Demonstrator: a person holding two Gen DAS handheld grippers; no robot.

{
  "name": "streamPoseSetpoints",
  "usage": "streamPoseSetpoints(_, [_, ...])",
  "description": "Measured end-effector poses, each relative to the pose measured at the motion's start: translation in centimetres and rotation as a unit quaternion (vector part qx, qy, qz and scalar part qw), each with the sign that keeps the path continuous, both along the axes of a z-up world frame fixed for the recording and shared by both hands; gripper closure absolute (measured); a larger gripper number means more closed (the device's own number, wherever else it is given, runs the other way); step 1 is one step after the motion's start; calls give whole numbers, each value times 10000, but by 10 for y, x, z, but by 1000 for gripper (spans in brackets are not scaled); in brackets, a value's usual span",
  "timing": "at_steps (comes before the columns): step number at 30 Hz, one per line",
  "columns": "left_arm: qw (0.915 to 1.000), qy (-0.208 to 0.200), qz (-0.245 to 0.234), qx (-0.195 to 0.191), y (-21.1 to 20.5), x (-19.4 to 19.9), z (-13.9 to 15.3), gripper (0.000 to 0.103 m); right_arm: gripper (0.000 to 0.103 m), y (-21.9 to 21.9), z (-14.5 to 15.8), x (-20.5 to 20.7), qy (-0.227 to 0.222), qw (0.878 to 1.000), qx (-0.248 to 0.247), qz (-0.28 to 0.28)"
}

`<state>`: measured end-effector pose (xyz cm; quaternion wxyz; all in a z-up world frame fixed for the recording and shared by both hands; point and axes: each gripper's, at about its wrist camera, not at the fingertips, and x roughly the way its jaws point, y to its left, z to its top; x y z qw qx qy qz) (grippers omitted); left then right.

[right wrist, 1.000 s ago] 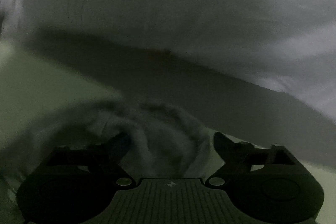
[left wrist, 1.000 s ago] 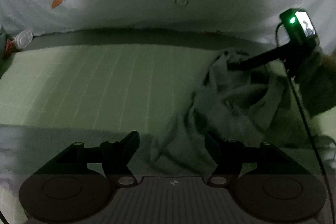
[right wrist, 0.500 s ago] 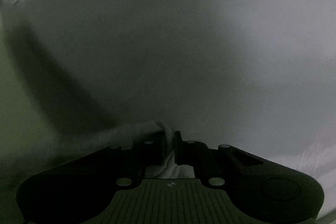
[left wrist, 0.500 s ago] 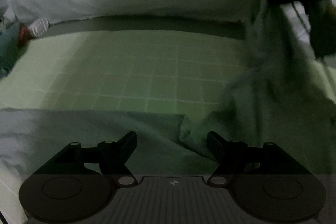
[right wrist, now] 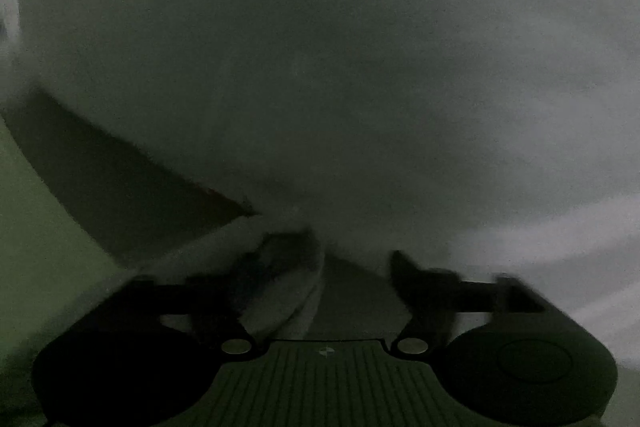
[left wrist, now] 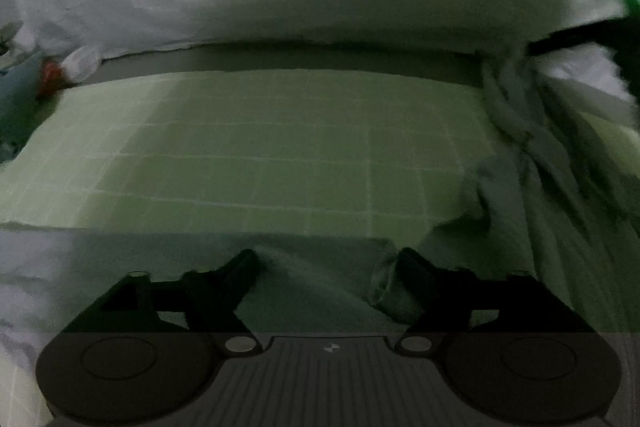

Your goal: Fold clothes

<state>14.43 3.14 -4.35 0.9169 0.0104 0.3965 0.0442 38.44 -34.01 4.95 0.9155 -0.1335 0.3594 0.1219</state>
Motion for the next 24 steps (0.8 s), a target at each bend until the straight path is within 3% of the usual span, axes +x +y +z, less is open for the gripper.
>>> streamPoseSetpoints(1, [9997,-18,81,223,0,1,0,78,0,-13,8,-10,47,9994,329,-25])
streamPoseSetpoints(3, [9982,-13,83,597,-1,2,0,88,0,-42,23,-37,160,9958,871,-212])
streamPoseSetpoints(5, [9967,-8,131,796,1,3,-1,90,0,-75,31,-73,229,9918,1077,-644])
streamPoseSetpoints(9, [9925,2,132,1212,11,3,-4,90,0,-127,28,-149,184,9873,690,-1417])
streamPoseSetpoints(12, [9874,24,170,1575,16,3,-5,88,0,-159,26,-196,56,9735,496,-2232])
streamPoseSetpoints(13, [9842,41,208,1757,17,5,-8,88,0,-178,26,-215,21,9631,493,-2648])
streamPoseSetpoints(15, [9737,-17,458,2230,34,4,-18,88,0,-229,27,-267,70,9262,525,-3734])
streamPoseSetpoints(18, [9679,26,697,2413,57,5,-21,88,0,-295,26,-333,236,8670,707,-4926])
streamPoseSetpoints(19, [9649,87,758,2514,65,5,-22,88,0,-311,27,-353,216,8554,735,-5122])
streamPoseSetpoints(22, [9572,223,932,2732,84,4,-23,87,0,-344,26,-387,157,8364,501,-5457])
streamPoseSetpoints(24, [9585,309,1040,2637,92,6,-20,87,0,-358,24,-398,128,8329,421,-5516])
